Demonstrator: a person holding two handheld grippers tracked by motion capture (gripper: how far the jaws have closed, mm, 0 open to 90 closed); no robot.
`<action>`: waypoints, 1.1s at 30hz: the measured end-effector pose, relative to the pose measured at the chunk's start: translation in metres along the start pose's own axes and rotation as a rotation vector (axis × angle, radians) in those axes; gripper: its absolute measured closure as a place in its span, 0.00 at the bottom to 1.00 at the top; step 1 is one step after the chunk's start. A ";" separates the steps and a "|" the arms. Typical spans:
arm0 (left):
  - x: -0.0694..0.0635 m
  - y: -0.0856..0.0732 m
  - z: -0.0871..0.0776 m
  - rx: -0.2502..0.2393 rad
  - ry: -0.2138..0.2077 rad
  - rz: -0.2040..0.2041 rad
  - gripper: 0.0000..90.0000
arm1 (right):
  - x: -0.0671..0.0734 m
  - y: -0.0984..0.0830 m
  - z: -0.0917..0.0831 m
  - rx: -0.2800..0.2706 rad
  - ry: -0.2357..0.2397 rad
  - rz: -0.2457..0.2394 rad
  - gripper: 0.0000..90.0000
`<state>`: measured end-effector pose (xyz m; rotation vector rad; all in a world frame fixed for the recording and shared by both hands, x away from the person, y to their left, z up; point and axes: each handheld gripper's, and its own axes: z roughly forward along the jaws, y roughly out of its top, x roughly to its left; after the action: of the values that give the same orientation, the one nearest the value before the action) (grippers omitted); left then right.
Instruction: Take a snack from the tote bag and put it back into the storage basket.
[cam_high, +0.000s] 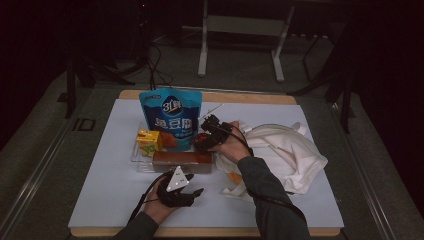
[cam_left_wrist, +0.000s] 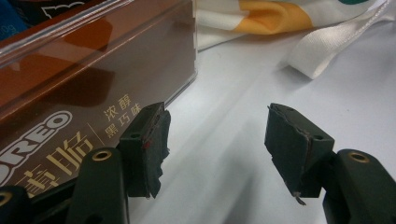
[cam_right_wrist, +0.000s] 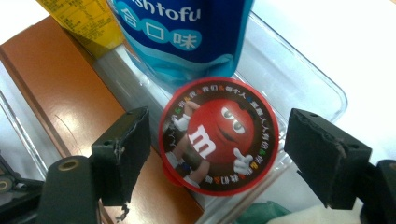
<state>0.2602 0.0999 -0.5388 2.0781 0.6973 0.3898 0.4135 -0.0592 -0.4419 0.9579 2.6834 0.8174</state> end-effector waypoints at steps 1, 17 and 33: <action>0.000 0.000 0.000 -0.001 -0.001 -0.002 0.43 | -0.001 0.000 -0.001 -0.002 -0.002 0.001 0.25; 0.000 0.000 0.000 0.000 0.000 -0.003 0.43 | -0.004 -0.001 -0.027 -0.047 0.001 -0.007 0.26; 0.000 0.000 0.000 0.000 0.000 -0.004 0.43 | -0.004 -0.010 -0.041 -0.050 -0.007 -0.047 0.26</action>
<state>0.2602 0.0999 -0.5388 2.0762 0.7019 0.3878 0.3972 -0.0856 -0.4127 0.8815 2.6553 0.8658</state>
